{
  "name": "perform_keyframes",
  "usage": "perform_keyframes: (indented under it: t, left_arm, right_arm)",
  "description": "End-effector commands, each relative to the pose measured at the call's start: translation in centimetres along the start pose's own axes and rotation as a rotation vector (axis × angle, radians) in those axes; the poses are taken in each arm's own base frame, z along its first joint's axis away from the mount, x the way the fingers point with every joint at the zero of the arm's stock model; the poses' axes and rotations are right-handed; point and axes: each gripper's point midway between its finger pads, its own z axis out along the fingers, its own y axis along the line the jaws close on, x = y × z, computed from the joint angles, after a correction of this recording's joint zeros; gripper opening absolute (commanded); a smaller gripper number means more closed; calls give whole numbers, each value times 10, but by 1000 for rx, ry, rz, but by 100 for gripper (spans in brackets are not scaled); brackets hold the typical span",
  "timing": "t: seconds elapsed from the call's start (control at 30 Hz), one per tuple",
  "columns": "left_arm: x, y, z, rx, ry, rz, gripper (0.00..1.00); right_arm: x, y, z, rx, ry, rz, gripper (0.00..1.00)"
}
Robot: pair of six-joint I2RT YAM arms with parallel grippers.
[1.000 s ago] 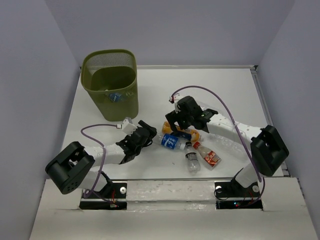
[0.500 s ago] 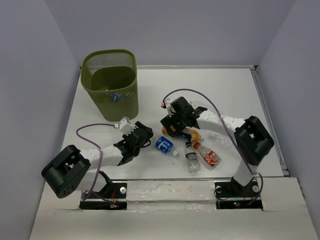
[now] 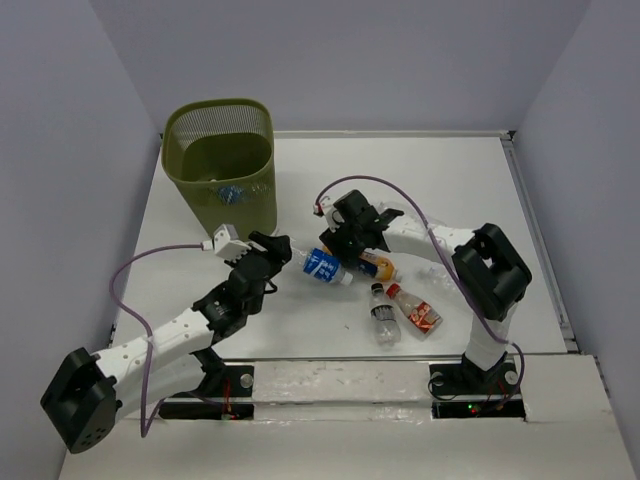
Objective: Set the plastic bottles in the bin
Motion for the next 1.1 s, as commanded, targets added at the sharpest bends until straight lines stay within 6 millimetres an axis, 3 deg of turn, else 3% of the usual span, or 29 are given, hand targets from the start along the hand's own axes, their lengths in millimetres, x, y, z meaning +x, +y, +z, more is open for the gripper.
perform_keyframes:
  t: [0.0, 0.2, 0.4, 0.43, 0.53, 0.57, 0.67, 0.7, 0.9, 0.93, 1.07]
  left_arm:
    - [-45, -20, -10, 20, -122, 19, 33]
    - [-73, -28, -28, 37, -166, 26, 30]
    - [-119, -31, -57, 20, -246, 31, 29]
    - [-132, -39, -66, 48, -267, -1, 29]
    - [-163, -57, -81, 88, -335, -45, 29]
    - [-172, -61, -84, 84, -358, -31, 29]
    - [-210, -95, -97, 129, -437, -72, 29]
    - [-233, -108, -107, 134, -488, -90, 29]
    - [-291, -151, -106, 44, -666, 24, 31]
    - [-308, -157, -101, 4, -706, 52, 31]
    - [-340, -169, -76, -25, -748, 127, 31]
  right_arm:
    - [-34, -11, -11, 39, -110, -29, 50]
    - [-65, -19, -42, 100, -252, -23, 47]
    - [-101, -21, -110, 130, -469, 11, 45]
    - [-109, -21, -130, 139, -519, 16, 44]
    - [-113, -25, -153, 172, -584, 50, 42]
    - [-119, -24, -171, 175, -634, 56, 41]
    - [-120, -22, -191, 173, -685, 82, 41]
    - [-120, -18, -204, 159, -716, 86, 41]
    - [-121, 0, -242, 82, -828, 80, 41]
    - [-119, 1, -243, 77, -830, 80, 41]
    - [-120, 6, -254, 57, -857, 73, 41]
